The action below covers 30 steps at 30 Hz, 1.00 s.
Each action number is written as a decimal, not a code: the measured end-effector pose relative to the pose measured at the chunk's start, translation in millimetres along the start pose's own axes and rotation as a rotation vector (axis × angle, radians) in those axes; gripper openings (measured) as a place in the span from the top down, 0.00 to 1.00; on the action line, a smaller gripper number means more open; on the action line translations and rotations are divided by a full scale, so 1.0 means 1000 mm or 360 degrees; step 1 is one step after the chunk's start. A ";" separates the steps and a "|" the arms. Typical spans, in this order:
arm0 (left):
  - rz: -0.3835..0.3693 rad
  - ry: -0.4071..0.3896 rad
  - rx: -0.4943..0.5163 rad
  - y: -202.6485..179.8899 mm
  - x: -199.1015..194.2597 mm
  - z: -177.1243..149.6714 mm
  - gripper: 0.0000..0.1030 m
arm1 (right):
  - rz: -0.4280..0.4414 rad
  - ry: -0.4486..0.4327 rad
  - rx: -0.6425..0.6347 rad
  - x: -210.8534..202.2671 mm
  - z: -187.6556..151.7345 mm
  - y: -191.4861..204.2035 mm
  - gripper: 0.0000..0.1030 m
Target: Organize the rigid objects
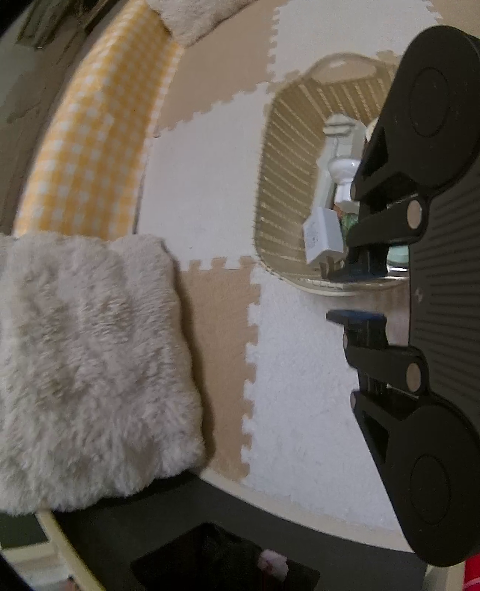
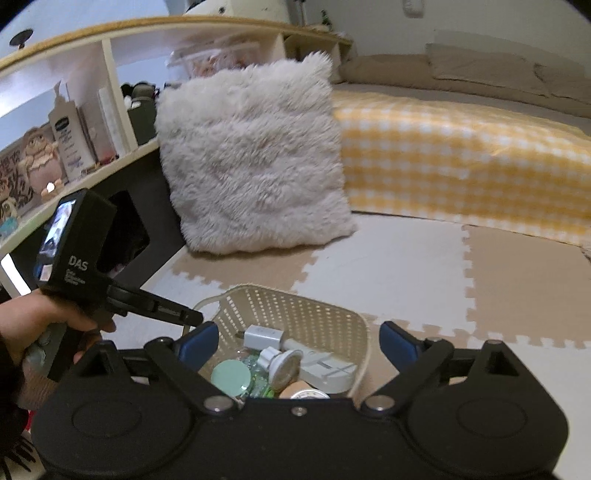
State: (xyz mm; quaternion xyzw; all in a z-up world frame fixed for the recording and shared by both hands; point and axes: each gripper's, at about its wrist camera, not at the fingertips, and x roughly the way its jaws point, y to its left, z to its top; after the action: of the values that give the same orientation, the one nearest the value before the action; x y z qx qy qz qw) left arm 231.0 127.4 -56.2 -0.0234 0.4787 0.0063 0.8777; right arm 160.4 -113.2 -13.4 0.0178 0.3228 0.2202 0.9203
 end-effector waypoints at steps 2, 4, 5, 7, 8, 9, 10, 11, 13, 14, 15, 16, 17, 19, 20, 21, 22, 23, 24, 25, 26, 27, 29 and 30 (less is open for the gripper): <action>-0.0019 -0.0056 0.0006 -0.004 -0.016 0.000 0.69 | -0.0024 -0.0027 0.0010 -0.010 -0.001 -0.001 0.08; -0.0045 -0.0149 0.0040 -0.011 -0.038 0.001 0.59 | -0.0043 -0.0040 0.0008 -0.020 -0.001 0.000 0.08; -0.0048 -0.0198 0.0050 -0.014 -0.050 0.001 0.57 | -0.0053 -0.0046 0.0006 -0.024 0.000 0.000 0.08; -0.0056 -0.0278 0.0058 -0.019 -0.070 -0.001 0.49 | -0.0070 -0.0073 0.0008 -0.034 0.001 0.001 0.08; -0.0063 -0.0306 0.0060 -0.022 -0.079 -0.003 0.47 | -0.0075 -0.0084 0.0012 -0.039 0.001 0.001 0.08; -0.0070 -0.0332 0.0064 -0.024 -0.089 -0.006 0.45 | -0.0081 -0.0097 0.0017 -0.043 0.001 0.002 0.08; -0.0071 -0.0355 0.0069 -0.025 -0.098 -0.010 0.42 | -0.0089 -0.0110 0.0021 -0.048 0.001 0.003 0.08; -0.0067 -0.0377 0.0076 -0.027 -0.106 -0.014 0.40 | -0.0101 -0.0123 0.0023 -0.053 0.002 0.004 0.08; -0.0060 -0.0420 0.0087 -0.030 -0.122 -0.025 0.36 | -0.0123 -0.0150 0.0037 -0.062 0.001 0.005 0.08; -0.0059 -0.0440 0.0093 -0.032 -0.130 -0.029 0.34 | -0.0133 -0.0164 0.0046 -0.067 0.000 0.006 0.08; -0.0059 -0.0459 0.0095 -0.032 -0.138 -0.034 0.31 | -0.0143 -0.0178 0.0052 -0.072 -0.001 0.008 0.08; -0.0058 -0.0481 0.0094 -0.032 -0.146 -0.040 0.28 | -0.0154 -0.0195 0.0056 -0.079 -0.002 0.010 0.08; -0.0056 -0.0505 0.0090 -0.031 -0.155 -0.045 0.27 | -0.0163 -0.0209 0.0058 -0.084 -0.003 0.013 0.07; -0.0054 -0.0548 0.0075 -0.029 -0.170 -0.056 0.23 | -0.0188 -0.0236 0.0074 -0.095 -0.007 0.017 0.07; -0.0056 -0.0568 0.0071 -0.027 -0.177 -0.061 0.22 | -0.0203 -0.0253 0.0086 -0.101 -0.010 0.019 0.07; -0.0059 -0.0590 0.0068 -0.025 -0.184 -0.066 0.20 | -0.0222 -0.0270 0.0095 -0.107 -0.013 0.022 0.06; -0.0062 -0.0611 0.0065 -0.024 -0.190 -0.072 0.19 | -0.0237 -0.0280 0.0095 -0.112 -0.015 0.024 0.05; -0.0067 -0.0627 0.0068 -0.023 -0.196 -0.077 0.18 | -0.0254 -0.0287 0.0096 -0.116 -0.018 0.027 0.04; -0.0073 -0.0639 0.0074 -0.021 -0.201 -0.082 0.17 | -0.0271 -0.0293 0.0096 -0.121 -0.022 0.029 0.04; -0.0075 -0.0648 0.0079 -0.020 -0.205 -0.087 0.16 | -0.0283 -0.0295 0.0098 -0.125 -0.024 0.031 0.04; -0.0073 -0.0657 0.0086 -0.019 -0.210 -0.092 0.15 | -0.0296 -0.0296 0.0103 -0.129 -0.027 0.033 0.03; -0.0069 -0.0670 0.0093 -0.019 -0.213 -0.098 0.14 | -0.0311 -0.0298 0.0109 -0.133 -0.031 0.035 0.03; -0.0053 -0.0694 0.0093 -0.017 -0.219 -0.107 0.11 | -0.0337 -0.0305 0.0120 -0.139 -0.037 0.038 0.02; -0.0044 -0.0707 0.0090 -0.016 -0.222 -0.112 0.08 | -0.0350 -0.0309 0.0126 -0.142 -0.040 0.039 0.02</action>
State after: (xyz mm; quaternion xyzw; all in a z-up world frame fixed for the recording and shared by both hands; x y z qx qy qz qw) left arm 17.2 108.7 70.1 -0.0035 0.2734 -0.0143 0.9618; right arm 22.3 -141.7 45.2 0.0399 0.2406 0.1023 0.9644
